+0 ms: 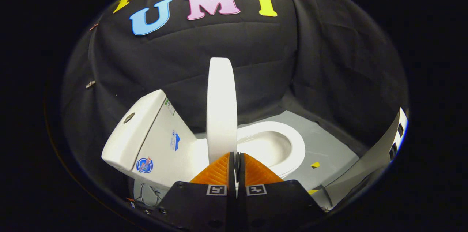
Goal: Open the toilet lid.
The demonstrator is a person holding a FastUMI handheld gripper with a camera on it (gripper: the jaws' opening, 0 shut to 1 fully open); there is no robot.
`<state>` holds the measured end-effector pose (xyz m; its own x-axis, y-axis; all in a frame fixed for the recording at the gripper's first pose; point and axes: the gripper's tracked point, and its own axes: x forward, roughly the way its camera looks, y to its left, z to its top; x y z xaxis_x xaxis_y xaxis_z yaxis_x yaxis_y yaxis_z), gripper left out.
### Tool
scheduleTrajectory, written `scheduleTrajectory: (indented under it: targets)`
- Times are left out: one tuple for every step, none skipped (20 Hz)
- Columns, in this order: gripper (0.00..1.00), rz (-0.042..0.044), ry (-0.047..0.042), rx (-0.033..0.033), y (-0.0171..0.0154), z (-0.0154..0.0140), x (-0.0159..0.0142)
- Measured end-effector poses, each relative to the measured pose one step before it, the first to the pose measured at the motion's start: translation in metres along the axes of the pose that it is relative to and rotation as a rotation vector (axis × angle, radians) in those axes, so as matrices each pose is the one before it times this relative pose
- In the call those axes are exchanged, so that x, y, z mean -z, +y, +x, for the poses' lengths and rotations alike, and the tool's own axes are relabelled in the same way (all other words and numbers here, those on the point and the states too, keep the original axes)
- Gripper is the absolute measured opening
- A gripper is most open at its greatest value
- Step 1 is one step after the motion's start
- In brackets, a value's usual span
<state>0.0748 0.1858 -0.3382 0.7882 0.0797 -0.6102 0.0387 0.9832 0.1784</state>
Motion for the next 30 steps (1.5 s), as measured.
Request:
scheduleTrajectory:
  targets:
    - [0.05, -0.02269, -0.01732, -0.00089, 0.00964, -0.00187, -0.00255]
    - [0.05, -0.02662, -0.01696, 0.00269, 0.00783, -0.00203, -0.00096]
    - [0.05, -0.02198, -0.01700, 0.00721, 0.00782, -0.00102, -0.00313]
    - [0.05, -0.01307, -0.01282, 0.00750, 0.00742, -0.00239, -0.00191]
    - [0.05, -0.00955, -0.01712, 0.00114, 0.00791, -0.00233, -0.00091]
    - [0.05, -0.01118, -0.01687, -0.00312, 0.01161, -0.00350, 0.00232]
    - [0.05, -0.01592, -0.01589, -0.00523, 0.00896, -0.00215, -0.00098]
    - [0.05, -0.01683, -0.01212, -0.00660, 0.00780, 0.00054, -0.00045]
    - [0.05, -0.01262, -0.01066, -0.00804, 0.00857, -0.00052, -0.00058]
    - [0.05, -0.01132, -0.00934, -0.00644, 0.00706, -0.00071, -0.00032]
    - [0.05, -0.01151, -0.00900, -0.00411, 0.00664, -0.00075, 0.00057]
    - [0.05, -0.00979, -0.01045, -0.00627, 0.00471, -0.00130, -0.00121]
    - [0.05, -0.01467, -0.01249, -0.01107, 0.00960, -0.00243, 0.00007]
    - [0.05, -0.01560, -0.00827, -0.00854, 0.00743, -0.00068, -0.00107]
    - [0.05, -0.01708, -0.00871, -0.00810, 0.00761, -0.00001, -0.00043]
    - [0.05, -0.00722, -0.00744, -0.00580, 0.00528, 0.00062, -0.00068]
    - [0.05, -0.00400, -0.00628, -0.00619, 0.00615, -0.00037, 0.00042]
    - [0.05, -0.00472, -0.00411, -0.00531, 0.00618, -0.00072, -0.00010]
    - [0.05, -0.00895, -0.00252, -0.00649, 0.00511, 0.00084, 0.00025]
    - [0.05, -0.00851, -0.00149, -0.00863, 0.00617, 0.00046, 0.00046]
    - [0.05, -0.01178, -0.00046, -0.00206, 0.00493, -0.00019, 0.00004]
    - [0.05, -0.01146, -0.00184, -0.00040, 0.00309, -0.00008, 0.00053]
    - [0.05, -0.00622, -0.00094, -0.00174, 0.00346, -0.00012, 0.00043]
    - [0.05, -0.00450, 0.00050, -0.00339, 0.00311, 0.00066, 0.00053]
    - [0.05, -0.00691, 0.00132, 0.00083, 0.00194, 0.00083, 0.00082]
    - [0.05, -0.01077, -0.00198, 0.00475, 0.00059, 0.00015, 0.00042]
    - [0.05, -0.00608, -0.00075, 0.00200, -0.00023, -0.00080, -0.00033]
    - [0.05, -0.00418, -0.00043, 0.00001, 0.00020, 0.00129, 0.00073]
    - [0.05, 0.00083, 0.00037, 0.00273, -0.00121, -0.00055, -0.00022]
    - [0.05, -0.00365, -0.00002, 0.00363, -0.00144, 0.00089, 0.00159]
